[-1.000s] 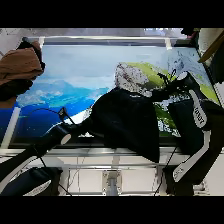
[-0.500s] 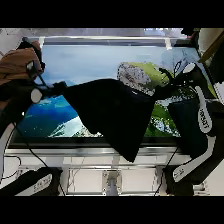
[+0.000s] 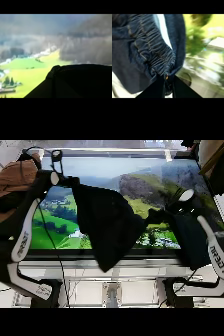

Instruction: Fold the clothes and pants, and hang the long-sleeved shirts on hangers.

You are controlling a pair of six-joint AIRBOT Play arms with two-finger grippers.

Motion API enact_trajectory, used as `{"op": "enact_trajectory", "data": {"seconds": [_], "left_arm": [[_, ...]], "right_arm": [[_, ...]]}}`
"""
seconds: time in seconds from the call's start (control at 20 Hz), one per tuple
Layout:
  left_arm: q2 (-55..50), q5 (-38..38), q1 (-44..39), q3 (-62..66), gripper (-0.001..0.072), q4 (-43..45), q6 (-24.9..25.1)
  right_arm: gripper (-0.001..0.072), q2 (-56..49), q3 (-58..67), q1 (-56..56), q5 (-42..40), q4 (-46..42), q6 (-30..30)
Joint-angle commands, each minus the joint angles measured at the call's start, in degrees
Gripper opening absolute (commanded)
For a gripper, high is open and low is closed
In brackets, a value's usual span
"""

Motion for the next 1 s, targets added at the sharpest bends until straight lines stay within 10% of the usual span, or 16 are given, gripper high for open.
{"op": "enact_trajectory", "data": {"seconds": [0.0, 0.25, 0.3, 0.35, 0.4, 0.45, 0.75, 0.95], "left_arm": [[-7.74, -0.13, -2.16, 9.51, 0.0012, -0.20, 3.13], [-10.05, -0.28, -3.50, 10.99, 0.0013, -0.17, 3.56], [-9.62, -1.14, -3.50, 11.02, 0.0039, -0.20, 3.56], [-8.74, -3.02, -3.41, 11.08, 0.0293, 0.15, 3.56], [-7.41, -5.90, -3.15, 11.32, 0.0642, 1.20, 3.54], [-5.62, -9.05, -2.69, 11.32, 0.0705, 1.88, 3.50], [12.44, -27.36, 3.93, 5.16, 0.0699, 1.95, -3.28], [35.69, -26.25, 3.43, -28.15, 0.0699, 1.55, -12.50]], "right_arm": [[0.0052, 2.95, -11.34, 8.83, -20.74, 1.84, 9.29], [0.0057, 2.91, -11.96, 18.51, -24.96, 2.97, 12.92], [0.0170, 2.93, -11.96, 19.61, -25.51, 2.97, 12.90], [0.0399, 3.06, -11.96, 19.76, -25.49, 2.95, 12.85], [0.0480, 3.45, -11.93, 19.61, -24.96, 2.23, 12.87], [0.0480, 4.17, -11.93, 19.02, -23.96, 1.03, 12.87], [0.0480, 14.75, -11.98, 15.10, -13.11, -11.41, 13.46], [0.0480, 18.78, -13.64, 15.10, -13.00, -14.29, 13.92]]}}
